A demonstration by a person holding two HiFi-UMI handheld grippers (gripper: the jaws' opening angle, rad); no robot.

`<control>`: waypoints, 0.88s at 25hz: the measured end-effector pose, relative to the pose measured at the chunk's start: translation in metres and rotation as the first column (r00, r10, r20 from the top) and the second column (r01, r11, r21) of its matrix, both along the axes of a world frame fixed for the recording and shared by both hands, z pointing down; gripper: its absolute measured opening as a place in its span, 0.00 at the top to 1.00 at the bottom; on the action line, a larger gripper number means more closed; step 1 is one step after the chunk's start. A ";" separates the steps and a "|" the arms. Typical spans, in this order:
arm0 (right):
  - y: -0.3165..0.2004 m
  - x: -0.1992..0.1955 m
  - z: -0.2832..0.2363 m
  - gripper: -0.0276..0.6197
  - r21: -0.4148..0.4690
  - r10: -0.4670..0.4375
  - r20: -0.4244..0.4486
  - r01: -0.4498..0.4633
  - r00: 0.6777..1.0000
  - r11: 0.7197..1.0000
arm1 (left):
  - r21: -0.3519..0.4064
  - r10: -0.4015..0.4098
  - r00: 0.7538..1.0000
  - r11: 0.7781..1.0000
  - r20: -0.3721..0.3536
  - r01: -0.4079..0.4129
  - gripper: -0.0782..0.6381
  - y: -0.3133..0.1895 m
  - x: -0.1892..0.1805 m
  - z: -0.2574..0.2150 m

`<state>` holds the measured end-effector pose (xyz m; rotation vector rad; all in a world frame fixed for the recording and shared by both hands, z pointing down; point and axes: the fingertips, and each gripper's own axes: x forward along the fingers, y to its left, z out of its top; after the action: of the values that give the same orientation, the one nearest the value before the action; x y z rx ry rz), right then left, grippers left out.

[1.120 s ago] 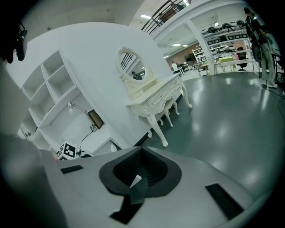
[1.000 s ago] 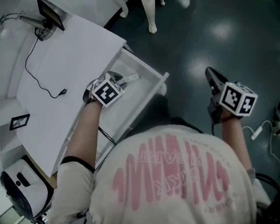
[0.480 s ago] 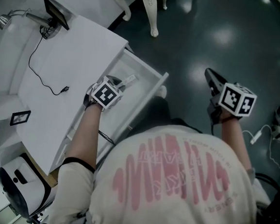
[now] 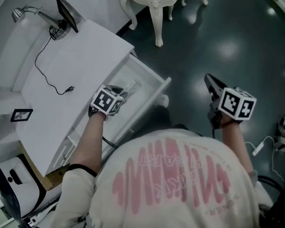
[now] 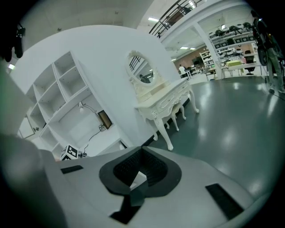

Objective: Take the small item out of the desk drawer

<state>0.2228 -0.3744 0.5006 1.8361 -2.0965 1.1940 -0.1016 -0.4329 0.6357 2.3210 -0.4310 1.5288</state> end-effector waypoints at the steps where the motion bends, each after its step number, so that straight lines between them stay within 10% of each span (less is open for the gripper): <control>1: 0.001 -0.001 -0.002 0.93 0.006 -0.004 -0.001 0.004 1.000 1.000 | 0.003 -0.013 1.000 1.000 -0.011 0.013 0.74 0.003 0.000 -0.002; 22: 0.041 -0.051 -0.037 0.93 0.112 -0.130 -0.046 0.134 0.990 0.985 | 0.076 -0.253 0.902 0.952 -0.349 0.296 0.74 0.050 0.013 -0.082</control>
<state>0.1715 -0.3335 0.4635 1.7181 -2.2690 1.0187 -0.0890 -0.3832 0.5540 2.4281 -0.7467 0.9754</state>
